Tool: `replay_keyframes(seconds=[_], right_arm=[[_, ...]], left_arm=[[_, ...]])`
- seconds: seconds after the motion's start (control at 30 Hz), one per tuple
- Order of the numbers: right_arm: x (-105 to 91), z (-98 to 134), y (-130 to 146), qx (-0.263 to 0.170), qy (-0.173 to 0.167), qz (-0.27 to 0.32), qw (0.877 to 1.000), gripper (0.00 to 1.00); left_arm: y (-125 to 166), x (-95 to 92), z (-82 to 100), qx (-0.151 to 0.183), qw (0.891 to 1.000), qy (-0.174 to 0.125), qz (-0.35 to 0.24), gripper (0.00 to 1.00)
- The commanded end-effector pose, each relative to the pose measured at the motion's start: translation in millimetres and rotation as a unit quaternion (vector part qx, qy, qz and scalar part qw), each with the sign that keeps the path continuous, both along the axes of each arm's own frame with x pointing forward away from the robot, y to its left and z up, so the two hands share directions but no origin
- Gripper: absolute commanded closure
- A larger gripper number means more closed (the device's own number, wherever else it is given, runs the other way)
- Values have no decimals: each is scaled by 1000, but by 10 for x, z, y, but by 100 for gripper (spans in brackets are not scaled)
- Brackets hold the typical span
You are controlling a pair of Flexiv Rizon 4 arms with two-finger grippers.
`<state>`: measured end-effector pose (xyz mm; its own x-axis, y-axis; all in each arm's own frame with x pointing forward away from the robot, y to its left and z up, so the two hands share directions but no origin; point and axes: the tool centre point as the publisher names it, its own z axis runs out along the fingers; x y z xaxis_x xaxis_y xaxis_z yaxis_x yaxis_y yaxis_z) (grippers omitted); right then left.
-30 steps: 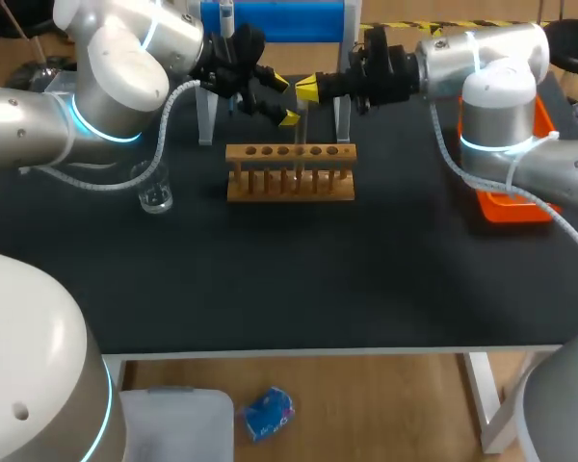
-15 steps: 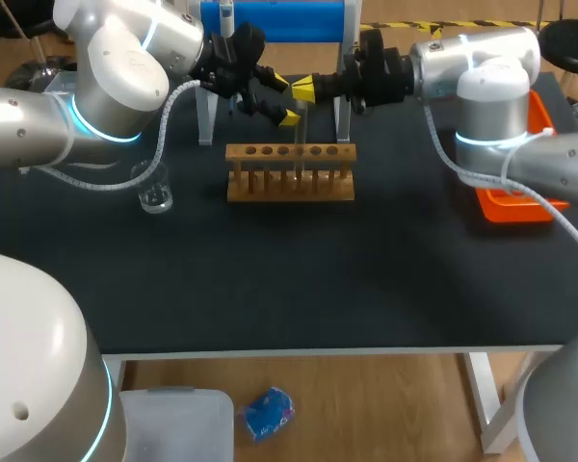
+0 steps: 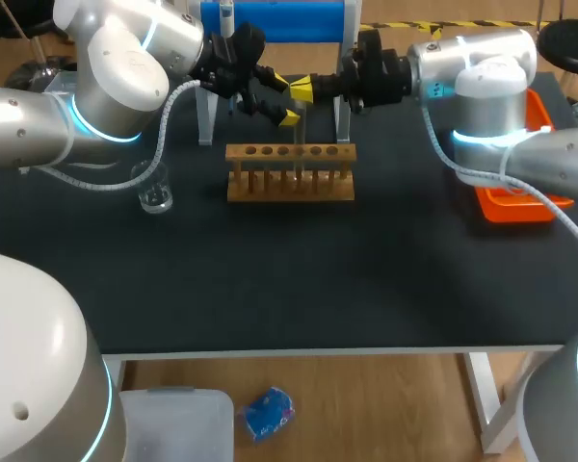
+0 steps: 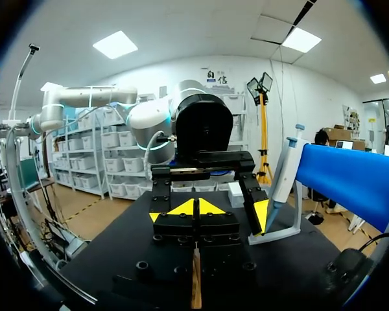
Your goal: Invert the test tube, pick up the pipette, mount the tip to pipette, aspirate from beaker and dispense into the tube, eject the tip, return the pipette, and cap with the stopper.
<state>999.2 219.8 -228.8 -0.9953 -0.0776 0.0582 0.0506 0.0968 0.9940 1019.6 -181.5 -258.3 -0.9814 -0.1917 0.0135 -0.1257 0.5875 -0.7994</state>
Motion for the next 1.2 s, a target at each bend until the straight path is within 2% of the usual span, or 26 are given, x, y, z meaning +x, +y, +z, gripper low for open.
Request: replay_keyframes(seconds=[0.03,0.3,0.83,0.9,1.0,1.13,1.17,1.2], right_arm=[[18,-153,1,1,2,2,1000,100],[11,-66,-32,-2,-3,1,1000,100],[-31,252,-142,-6,-34,-2,999,100],[-47,289,-185,-24,-38,-11,999,100],[-89,343,-257,-84,-49,-30,995,100],[-147,389,-408,-136,-60,-52,987,100],[-163,400,-448,-145,-62,-55,986,94],[-180,409,-487,-156,-65,-59,984,82]], left_arm=[[2,11,8,1,1000,2,-2,0],[2,11,8,1,1000,2,-2,0],[2,11,8,1,1000,2,-2,0],[2,11,8,1,1000,2,-2,0],[2,11,8,1,1000,2,-2,0],[2,11,8,1,1000,2,-2,0],[2,11,8,1,1000,2,-2,0],[2,11,8,1,1000,2,-2,0]])
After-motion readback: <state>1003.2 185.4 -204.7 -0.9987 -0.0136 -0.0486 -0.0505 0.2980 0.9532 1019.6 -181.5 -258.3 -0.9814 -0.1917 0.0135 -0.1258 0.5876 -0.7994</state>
